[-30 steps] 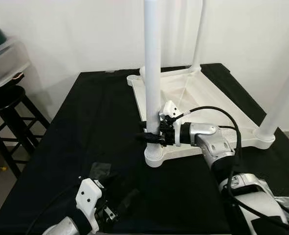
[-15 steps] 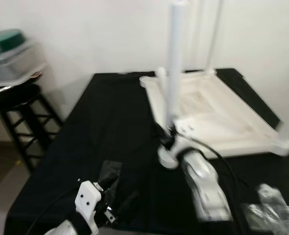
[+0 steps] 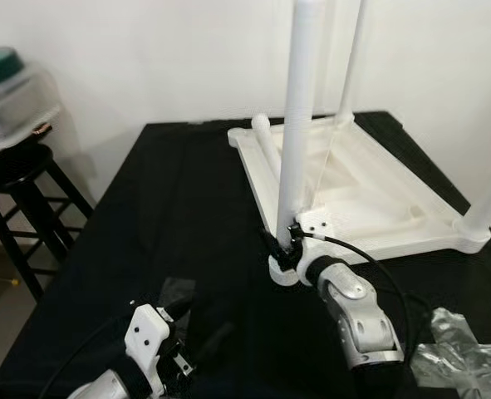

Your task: Building children table

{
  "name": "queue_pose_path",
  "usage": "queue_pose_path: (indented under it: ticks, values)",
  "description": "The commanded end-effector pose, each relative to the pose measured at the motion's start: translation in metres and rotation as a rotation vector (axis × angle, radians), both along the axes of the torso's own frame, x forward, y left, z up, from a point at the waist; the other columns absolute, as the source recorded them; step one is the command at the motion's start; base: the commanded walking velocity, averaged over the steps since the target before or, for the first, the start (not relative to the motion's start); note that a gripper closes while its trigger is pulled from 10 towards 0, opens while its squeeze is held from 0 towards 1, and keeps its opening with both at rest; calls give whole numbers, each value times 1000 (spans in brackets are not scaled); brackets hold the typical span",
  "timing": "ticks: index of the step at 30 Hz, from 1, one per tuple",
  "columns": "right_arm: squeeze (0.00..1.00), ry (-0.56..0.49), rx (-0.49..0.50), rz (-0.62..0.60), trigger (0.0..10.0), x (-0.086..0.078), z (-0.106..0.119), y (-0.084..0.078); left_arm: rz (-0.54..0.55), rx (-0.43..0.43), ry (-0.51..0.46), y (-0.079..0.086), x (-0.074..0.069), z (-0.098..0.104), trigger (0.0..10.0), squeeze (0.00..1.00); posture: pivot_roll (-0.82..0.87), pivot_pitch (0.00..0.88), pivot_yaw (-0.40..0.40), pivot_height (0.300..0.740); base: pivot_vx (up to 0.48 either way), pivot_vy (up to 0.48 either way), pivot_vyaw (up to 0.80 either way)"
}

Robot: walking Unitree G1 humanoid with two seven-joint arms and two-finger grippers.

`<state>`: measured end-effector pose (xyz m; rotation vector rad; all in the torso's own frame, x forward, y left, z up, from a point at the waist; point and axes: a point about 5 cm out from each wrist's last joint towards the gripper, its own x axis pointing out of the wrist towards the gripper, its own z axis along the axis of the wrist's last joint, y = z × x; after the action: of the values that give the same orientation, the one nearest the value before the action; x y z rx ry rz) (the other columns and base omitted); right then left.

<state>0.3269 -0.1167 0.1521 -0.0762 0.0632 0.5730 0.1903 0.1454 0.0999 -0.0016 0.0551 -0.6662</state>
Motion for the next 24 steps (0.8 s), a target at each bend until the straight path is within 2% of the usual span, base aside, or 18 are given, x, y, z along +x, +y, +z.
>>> queue_pose_path:
  ticks: [1, 2, 3, 4, 7, 9, 10, 12, 13, 15, 16, 24]
  values:
    - [451, -73, 29, 174, 10000, 2, 20, 14, 9, -4, 22, 1, 0, -4, 10000, 0, -58, 40, 59, 740, 0, 0, 0]
    - [451, -78, 25, 220, 10000, 2, 23, 14, 8, -4, 22, 1, 0, -4, 10000, 0, -58, 40, 59, 740, 0, 0, 0]
    - [0, -85, -3, 304, 10000, 2, 26, 14, 8, -4, 21, 1, 1, -4, 10000, 0, -57, 39, 57, 740, 0, 0, 0]
    - [0, -84, -51, 395, 10000, 2, 27, 12, 9, -5, 20, 0, 1, -4, 10000, 0, -54, 38, 55, 740, 0, 0, 0]
    - [0, -80, -86, 458, 10000, 2, 27, 11, 9, -6, 19, 0, 1, -4, 10000, 0, -53, 38, 53, 740, 0, 0, 0]
    - [0, -34, -156, 614, 10000, 8, 27, 6, 13, -6, 17, 0, 2, -4, 10000, 0, -42, 33, 47, 740, 0, 0, 0]
    - [0, -32, -186, 639, 10000, 15, 29, 4, 14, -6, 16, 0, 2, -4, 10000, 0, -38, 31, 49, 740, 0, 0, 0]
    - [0, -34, -206, 650, 10000, 21, 31, 3, 14, -5, 16, 0, 2, -4, 10000, 0, -38, 31, 49, 740, 0, 0, 0]
    - [0, -31, -191, 650, 471, 27, 36, 3, 14, -4, 16, 0, 2, -5, 10000, 0, -33, 34, 47, 740, 0, 0, 0]
    - [0, -29, -176, 650, 471, 30, 39, 4, 14, -3, 15, 0, 2, -5, 10000, 0, -33, 34, 47, 740, 0, 0, 0]
    - [0, -21, -154, 670, 0, 33, 44, 4, 14, -2, 15, 0, 2, -5, 10000, 0, -33, 34, 47, 740, 0, 0, 0]
    - [0, 26, -141, 721, 0, 40, 45, -2, 12, 1, 16, 0, 2, -5, 10000, 0, -28, 33, 52, 740, 0, 0, 0]
